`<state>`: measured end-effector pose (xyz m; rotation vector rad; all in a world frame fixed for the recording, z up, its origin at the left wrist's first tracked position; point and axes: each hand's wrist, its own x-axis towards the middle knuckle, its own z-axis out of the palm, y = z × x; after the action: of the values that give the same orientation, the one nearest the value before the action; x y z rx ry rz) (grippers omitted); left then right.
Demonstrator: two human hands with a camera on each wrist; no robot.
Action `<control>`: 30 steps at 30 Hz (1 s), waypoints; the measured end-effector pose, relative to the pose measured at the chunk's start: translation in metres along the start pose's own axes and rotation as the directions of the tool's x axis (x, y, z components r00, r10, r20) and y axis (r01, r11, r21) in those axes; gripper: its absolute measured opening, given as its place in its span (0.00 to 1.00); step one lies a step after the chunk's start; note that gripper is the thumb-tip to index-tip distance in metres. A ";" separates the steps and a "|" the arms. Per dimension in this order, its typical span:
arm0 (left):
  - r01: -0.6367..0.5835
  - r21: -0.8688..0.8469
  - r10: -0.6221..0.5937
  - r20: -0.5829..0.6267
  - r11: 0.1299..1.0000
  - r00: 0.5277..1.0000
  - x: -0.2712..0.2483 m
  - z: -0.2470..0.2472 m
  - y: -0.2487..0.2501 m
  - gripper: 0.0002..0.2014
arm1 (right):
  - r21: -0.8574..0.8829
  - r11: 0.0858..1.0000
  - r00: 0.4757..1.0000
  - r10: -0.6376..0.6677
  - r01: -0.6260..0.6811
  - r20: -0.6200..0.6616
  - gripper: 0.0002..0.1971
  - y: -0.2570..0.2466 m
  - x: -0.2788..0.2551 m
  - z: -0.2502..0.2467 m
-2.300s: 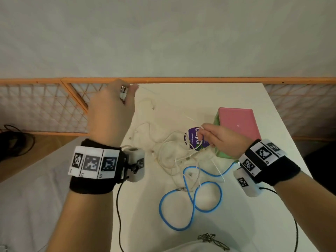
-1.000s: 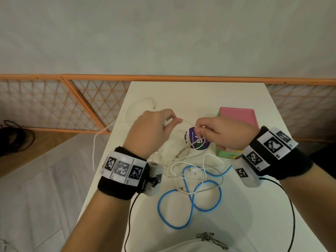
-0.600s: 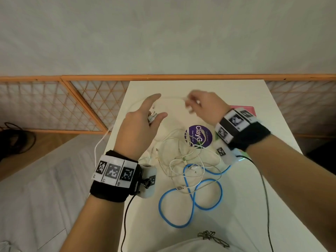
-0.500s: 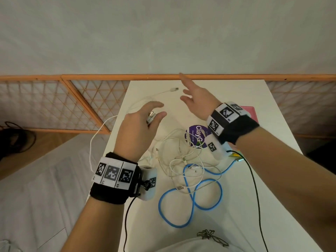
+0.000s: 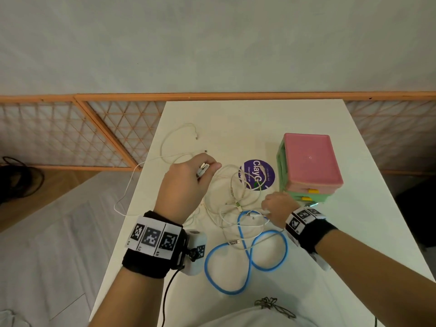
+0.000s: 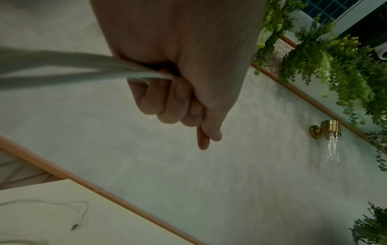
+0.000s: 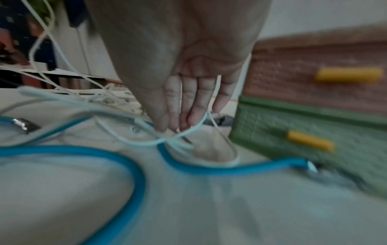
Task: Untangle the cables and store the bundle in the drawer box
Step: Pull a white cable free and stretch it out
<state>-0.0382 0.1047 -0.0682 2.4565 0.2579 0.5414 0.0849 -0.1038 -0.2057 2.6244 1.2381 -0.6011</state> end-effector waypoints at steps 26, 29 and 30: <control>0.028 -0.349 0.012 0.112 0.937 0.994 0.003 0.021 0.031 0.12 | 0.008 0.996 0.990 0.094 -0.093 -0.109 0.17 0.018 -0.036 -0.062; 0.018 -0.385 0.016 0.087 0.923 0.996 0.004 0.024 0.034 0.12 | 0.078 0.997 0.983 0.028 -0.014 -0.180 0.27 0.020 -0.045 -0.067; 0.023 -0.400 0.009 0.077 0.916 0.997 0.004 0.024 0.034 0.12 | 0.136 0.991 0.967 0.024 0.011 -0.253 0.25 0.020 -0.047 -0.069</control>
<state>-0.0221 0.0663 -0.0648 2.0692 0.1090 0.4437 0.0923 -0.1272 -0.1234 2.8920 1.2973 -0.3669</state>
